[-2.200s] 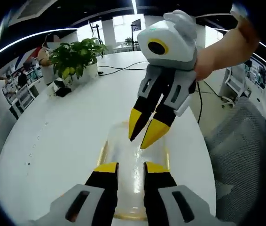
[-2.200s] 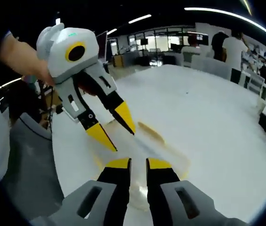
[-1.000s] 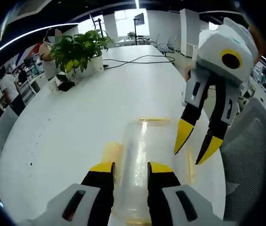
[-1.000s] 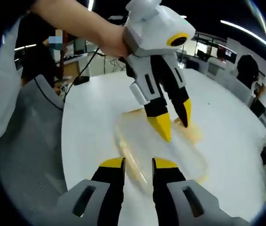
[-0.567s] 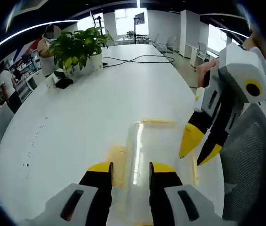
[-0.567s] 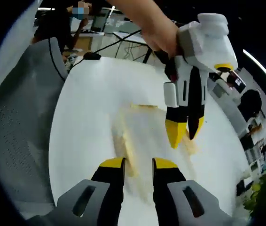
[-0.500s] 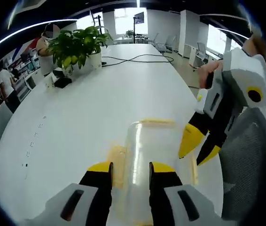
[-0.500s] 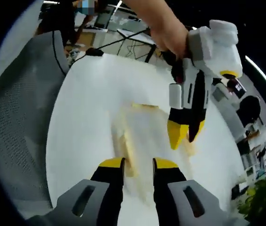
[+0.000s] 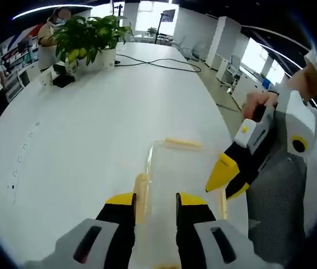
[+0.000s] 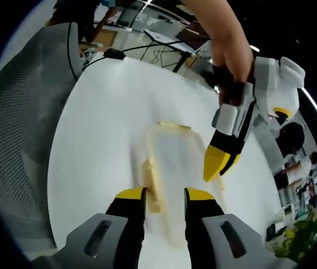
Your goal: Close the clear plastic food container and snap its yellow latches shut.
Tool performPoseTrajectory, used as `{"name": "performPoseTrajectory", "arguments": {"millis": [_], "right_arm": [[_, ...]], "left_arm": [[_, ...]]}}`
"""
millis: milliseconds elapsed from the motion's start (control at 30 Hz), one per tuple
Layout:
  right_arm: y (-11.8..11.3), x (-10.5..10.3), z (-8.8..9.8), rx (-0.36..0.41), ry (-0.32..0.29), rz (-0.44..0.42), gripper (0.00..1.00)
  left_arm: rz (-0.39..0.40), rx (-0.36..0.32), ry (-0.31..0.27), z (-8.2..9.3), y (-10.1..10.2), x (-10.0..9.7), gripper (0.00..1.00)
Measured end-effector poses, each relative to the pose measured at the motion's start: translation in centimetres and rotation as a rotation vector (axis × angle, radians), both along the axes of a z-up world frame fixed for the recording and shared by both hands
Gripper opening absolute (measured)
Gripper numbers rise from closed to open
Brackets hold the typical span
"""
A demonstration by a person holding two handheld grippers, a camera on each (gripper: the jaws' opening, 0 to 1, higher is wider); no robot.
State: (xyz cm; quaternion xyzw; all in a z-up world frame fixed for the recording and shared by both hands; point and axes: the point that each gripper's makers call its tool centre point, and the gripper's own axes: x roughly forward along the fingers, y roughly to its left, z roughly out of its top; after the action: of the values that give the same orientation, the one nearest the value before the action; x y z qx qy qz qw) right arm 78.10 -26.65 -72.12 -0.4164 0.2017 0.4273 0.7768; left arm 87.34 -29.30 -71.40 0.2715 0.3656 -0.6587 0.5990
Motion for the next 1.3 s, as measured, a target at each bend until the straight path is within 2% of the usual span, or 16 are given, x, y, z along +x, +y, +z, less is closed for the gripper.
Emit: {"name": "performPoseTrajectory", "arguments": {"millis": [200,300,333,600,900,1300], "right_arm": [[0.1,0.0,-0.2,-0.024,-0.016,0.001,0.25],[0.3,0.2,-0.3,-0.034,-0.021,0.004,0.26],[0.3,0.2,-0.3,-0.035,-0.022,0.004,0.26],[0.3,0.3,-0.4,-0.044,-0.029,0.002,0.26],[0.4,0.4,-0.5,-0.088,-0.044,0.014,0.26],[0.4,0.5,-0.5,-0.098,-0.063,0.013,0.25]], "left_arm": [[-0.006,0.073,0.091,-0.3,0.0,-0.4,0.23],[0.001,0.142,0.177,-1.0,0.5,-1.2,0.32],[-0.008,0.151,0.177,-1.2,0.4,-1.1,0.35],[-0.071,0.167,0.171,-1.0,0.2,-1.4,0.34],[-0.087,0.224,0.185,-1.0,0.2,-1.5,0.33],[-0.09,0.248,0.199,-1.0,0.4,-1.5,0.32]]}}
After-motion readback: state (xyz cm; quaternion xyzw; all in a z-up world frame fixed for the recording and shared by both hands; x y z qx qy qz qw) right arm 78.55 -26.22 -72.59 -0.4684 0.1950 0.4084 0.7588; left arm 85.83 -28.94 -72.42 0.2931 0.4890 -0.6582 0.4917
